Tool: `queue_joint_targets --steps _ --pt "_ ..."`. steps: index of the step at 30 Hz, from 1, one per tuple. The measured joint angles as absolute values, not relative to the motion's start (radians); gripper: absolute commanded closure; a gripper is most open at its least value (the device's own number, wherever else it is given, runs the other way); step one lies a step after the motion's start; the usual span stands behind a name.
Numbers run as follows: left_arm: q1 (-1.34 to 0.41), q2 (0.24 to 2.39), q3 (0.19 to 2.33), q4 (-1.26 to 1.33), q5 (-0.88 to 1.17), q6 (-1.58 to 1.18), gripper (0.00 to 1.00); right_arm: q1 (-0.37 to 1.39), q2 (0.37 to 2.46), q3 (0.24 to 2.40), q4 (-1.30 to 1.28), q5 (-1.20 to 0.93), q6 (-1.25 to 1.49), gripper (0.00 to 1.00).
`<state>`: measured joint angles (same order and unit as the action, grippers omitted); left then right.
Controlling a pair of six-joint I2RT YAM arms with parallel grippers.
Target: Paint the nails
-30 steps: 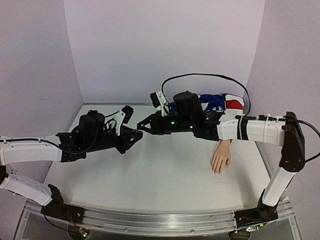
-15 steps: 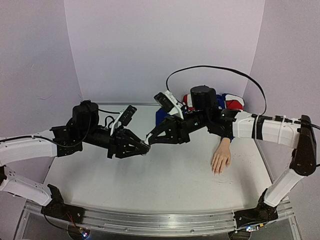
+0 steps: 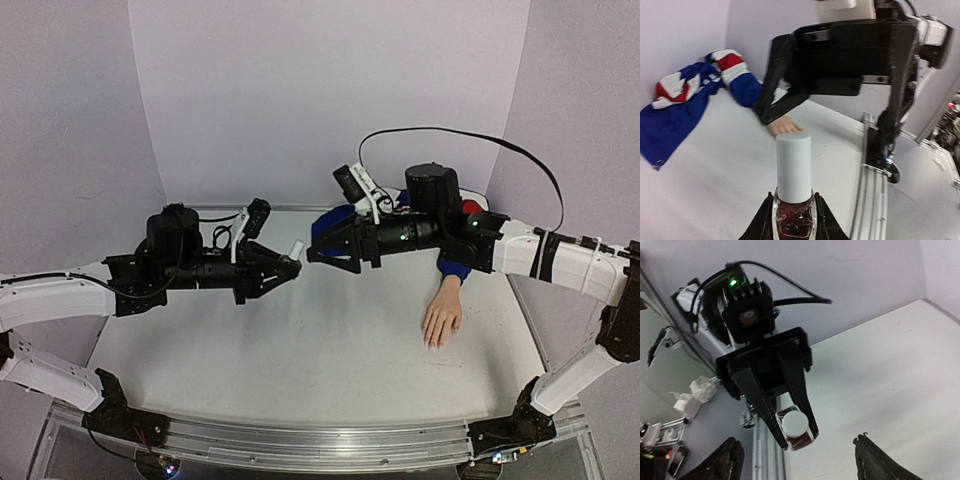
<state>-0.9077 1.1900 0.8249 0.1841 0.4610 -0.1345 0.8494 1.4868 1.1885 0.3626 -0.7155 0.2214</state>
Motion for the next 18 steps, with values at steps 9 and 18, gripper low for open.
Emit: queue_joint_targets --steps 9,18 --pt "-0.914 1.186 0.791 0.176 0.112 -0.097 1.0 0.849 1.509 1.268 0.316 -0.484 0.449 0.29" --pt "-0.918 1.2 0.791 0.176 0.033 -0.104 1.0 0.913 1.673 1.356 0.329 -0.346 0.542 0.37"
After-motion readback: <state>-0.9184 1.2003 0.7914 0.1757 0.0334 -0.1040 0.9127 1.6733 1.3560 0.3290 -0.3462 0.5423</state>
